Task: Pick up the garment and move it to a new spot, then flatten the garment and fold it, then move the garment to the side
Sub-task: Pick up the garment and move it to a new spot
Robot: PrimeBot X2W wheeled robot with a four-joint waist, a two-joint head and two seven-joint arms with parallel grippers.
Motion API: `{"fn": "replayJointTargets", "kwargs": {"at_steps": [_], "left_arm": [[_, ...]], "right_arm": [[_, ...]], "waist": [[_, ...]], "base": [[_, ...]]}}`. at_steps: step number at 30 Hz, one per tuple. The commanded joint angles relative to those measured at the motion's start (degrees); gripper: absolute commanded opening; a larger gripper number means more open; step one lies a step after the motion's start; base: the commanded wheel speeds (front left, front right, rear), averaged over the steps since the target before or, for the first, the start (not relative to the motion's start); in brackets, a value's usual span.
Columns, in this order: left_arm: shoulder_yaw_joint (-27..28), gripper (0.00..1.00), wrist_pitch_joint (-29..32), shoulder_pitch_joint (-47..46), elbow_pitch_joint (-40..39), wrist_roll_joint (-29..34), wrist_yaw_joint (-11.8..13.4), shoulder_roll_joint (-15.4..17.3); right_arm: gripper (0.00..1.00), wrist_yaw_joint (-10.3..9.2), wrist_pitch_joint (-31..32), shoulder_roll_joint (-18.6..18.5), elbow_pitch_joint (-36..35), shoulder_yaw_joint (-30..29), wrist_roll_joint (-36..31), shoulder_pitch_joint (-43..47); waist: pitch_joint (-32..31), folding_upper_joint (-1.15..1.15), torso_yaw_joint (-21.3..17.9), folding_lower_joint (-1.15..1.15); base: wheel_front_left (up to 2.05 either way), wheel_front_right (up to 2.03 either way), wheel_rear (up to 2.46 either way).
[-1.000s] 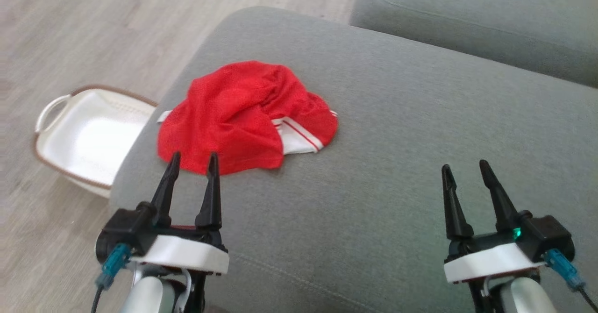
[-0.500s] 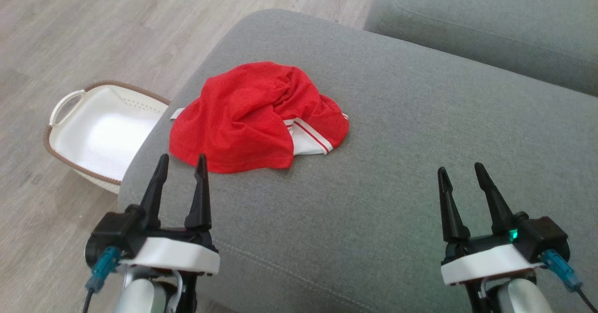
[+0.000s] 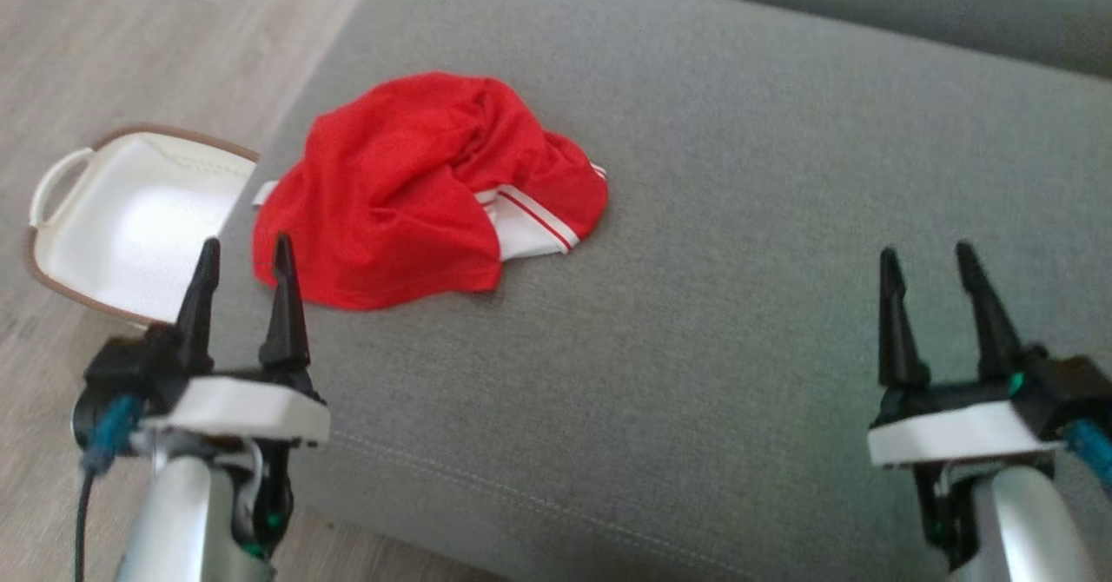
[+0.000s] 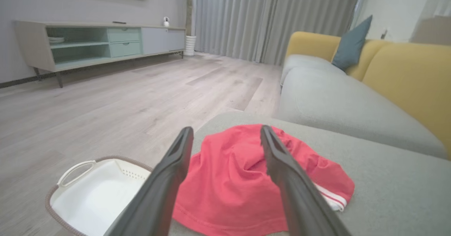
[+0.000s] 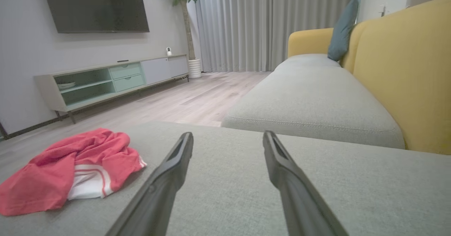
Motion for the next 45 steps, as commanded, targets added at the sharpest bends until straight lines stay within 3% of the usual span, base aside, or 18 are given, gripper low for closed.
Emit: {"fn": "replayJointTargets", "kwargs": {"at_steps": [1, 5, 10, 14, 24, 25, 26, 30, 36, 41, 45], "left_arm": [[2.5, 1.00, -0.3, -4.5, 1.3, 0.7, -1.0, 1.9], [2.3, 1.00, 4.3, -12.7, 14.1, 0.0, -3.9, 7.2], [-0.3, 1.00, 11.1, -21.0, 23.0, -2.4, -5.8, 11.1], [-3.2, 1.00, 15.9, -26.2, 29.0, -6.8, -6.2, 13.2], [-12.9, 1.00, 18.8, -33.1, 38.1, -12.9, -6.2, 18.8], [-13.3, 0.45, 18.7, -33.7, 39.3, -12.6, -6.2, 19.3], [-13.5, 0.00, 18.2, -34.3, 40.5, -12.2, -6.3, 19.9], [-13.6, 0.00, 14.7, -36.3, 44.1, -12.0, -6.1, 20.6], [-13.2, 0.00, 6.5, -37.3, 44.9, -10.8, -3.6, 21.1], [-12.2, 0.00, 1.3, -37.0, 41.2, -10.0, -1.0, 22.4], [-11.9, 0.00, 0.3, -35.8, 34.9, -9.6, -0.4, 23.1]], "right_arm": [[1.00, 0.22, -0.6, -0.3, -2.4, 0.4, -1.0, -3.2], [1.00, 0.22, -0.6, -0.3, -3.7, -1.4, -2.7, -5.9], [1.00, 0.22, -0.1, -0.3, -5.9, -2.3, -4.2, -8.4], [1.00, 0.22, 0.5, -0.3, -7.4, -1.9, -5.2, -9.7], [1.00, 0.22, 0.9, -0.3, -9.0, -1.1, -5.6, -11.6], [1.00, 0.22, 0.8, -0.3, -9.1, -1.1, -5.6, -11.6], [1.00, 0.22, 0.8, -0.3, -9.1, -1.2, -5.6, -11.6], [1.00, 0.22, 0.7, -0.3, -8.6, -1.4, -5.5, -11.7], [1.00, 0.22, 0.3, -0.3, -7.1, -0.3, -4.4, -10.8], [1.00, 0.22, -0.1, -0.3, -5.4, 2.5, -2.4, -9.5], [1.00, 0.22, -0.4, -0.3, -4.2, 3.8, -0.6, -8.4]], "waist": [[2.9, 0.00, -1.8, 0.00], [7.0, 0.00, -4.2, 0.00], [12.0, 0.00, -5.7, 0.00], [15.2, 0.00, -7.1, 0.00], [19.4, 0.00, -9.7, 0.00], [19.5, 0.00, -9.9, 0.00], [19.6, 0.00, -10.1, 0.00], [18.9, 0.00, -10.6, 0.00], [15.1, 0.00, -11.1, 0.00], [11.1, 0.00, -12.5, 0.00], [8.0, 0.00, -13.8, 0.00]], "base": [[0.00, 0.00, 0.00], [0.00, 0.00, 0.00], [0.00, 0.00, 0.00], [0.00, 0.00, 0.00], [0.00, 0.00, 0.00], [0.00, 0.00, 0.00], [0.00, 0.00, 0.00], [0.00, 0.00, 0.00], [0.00, 0.00, 0.00], [0.00, 0.00, 0.00], [0.00, 0.00, 0.00]]}}
